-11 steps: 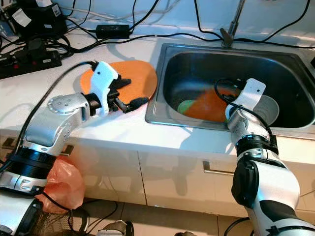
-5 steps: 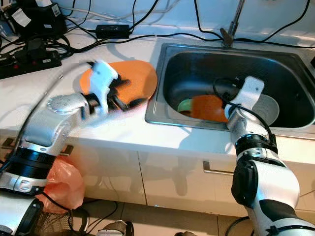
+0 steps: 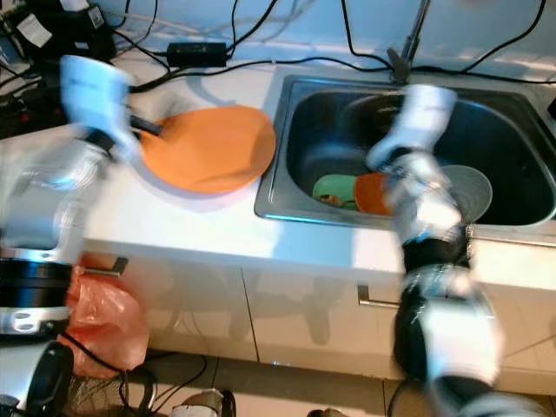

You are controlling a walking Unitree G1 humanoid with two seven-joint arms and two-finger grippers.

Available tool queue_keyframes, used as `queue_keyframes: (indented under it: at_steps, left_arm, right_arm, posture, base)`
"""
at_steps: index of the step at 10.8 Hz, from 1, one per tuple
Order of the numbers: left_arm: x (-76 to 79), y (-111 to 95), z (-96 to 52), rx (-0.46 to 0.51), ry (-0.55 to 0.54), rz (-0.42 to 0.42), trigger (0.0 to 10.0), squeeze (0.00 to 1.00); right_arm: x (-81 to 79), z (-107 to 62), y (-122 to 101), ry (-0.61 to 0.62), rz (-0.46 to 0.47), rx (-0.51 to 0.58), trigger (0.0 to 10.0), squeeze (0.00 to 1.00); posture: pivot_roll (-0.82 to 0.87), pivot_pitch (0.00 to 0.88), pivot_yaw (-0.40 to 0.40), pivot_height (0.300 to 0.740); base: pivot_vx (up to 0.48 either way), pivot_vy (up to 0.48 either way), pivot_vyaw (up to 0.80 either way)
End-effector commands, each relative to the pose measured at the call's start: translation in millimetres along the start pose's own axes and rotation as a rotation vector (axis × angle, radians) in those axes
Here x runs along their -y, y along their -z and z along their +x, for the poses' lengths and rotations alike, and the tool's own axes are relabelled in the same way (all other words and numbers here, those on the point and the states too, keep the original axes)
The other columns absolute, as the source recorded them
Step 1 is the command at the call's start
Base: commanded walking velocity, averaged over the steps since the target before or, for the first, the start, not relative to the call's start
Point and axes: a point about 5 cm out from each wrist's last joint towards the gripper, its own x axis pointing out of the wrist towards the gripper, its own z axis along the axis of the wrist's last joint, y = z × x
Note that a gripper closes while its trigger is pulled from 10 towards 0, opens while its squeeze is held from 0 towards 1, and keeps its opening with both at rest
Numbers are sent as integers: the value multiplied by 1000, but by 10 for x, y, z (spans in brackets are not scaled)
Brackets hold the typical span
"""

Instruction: Kitchen organization

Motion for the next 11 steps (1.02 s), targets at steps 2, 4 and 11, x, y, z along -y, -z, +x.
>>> queue_keyframes:
  at_steps: [2, 4, 11]
  left_arm:
    - [-148, 162, -40, -71, -140, -75, 10000, 86]
    - [-265, 380, -68, -196, -238, -211, 10000, 0]
    - [-9, 687, -47, -413, -130, -620, 10000, 0]
  right_arm:
    - [-316, -150, -87, -257, -23, 10, 10000, 0]
    - [-489, -371, -59, -402, -116, -41, 10000, 0]
    - [-752, -562, -187, -578, -156, -66, 10000, 0]
  posture:
    - [156, 102, 2, 740]
    - [146, 95, 6, 740]
    - [143, 89, 9, 740]
  base:
    - [0, 0, 0]
    - [0, 0, 0]
    - [0, 0, 0]
